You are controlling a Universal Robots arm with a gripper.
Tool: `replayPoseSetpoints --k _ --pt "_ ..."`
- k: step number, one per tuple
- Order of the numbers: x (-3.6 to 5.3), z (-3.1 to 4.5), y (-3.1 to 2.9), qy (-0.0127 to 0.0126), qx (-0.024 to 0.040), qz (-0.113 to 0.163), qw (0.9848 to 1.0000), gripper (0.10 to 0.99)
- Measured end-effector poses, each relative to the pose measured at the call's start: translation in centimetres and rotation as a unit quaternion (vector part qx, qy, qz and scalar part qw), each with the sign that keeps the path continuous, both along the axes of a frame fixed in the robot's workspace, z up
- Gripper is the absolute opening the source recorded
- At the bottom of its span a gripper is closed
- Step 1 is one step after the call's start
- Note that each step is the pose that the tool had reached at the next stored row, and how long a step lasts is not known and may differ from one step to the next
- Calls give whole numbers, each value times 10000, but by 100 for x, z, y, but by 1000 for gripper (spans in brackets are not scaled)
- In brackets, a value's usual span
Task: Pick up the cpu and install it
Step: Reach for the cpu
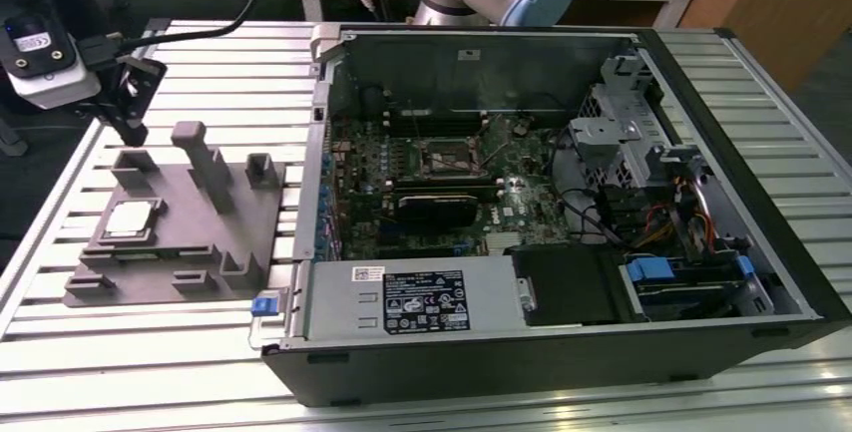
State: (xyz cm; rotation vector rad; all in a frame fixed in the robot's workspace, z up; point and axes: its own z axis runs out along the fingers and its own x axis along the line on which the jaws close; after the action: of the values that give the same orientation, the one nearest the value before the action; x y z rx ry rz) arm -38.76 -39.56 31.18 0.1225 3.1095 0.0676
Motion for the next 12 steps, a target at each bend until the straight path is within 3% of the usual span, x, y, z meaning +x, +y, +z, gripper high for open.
replayPoseSetpoints --k 12 --pt "-67 -132 0 0 0 0 10000 106"
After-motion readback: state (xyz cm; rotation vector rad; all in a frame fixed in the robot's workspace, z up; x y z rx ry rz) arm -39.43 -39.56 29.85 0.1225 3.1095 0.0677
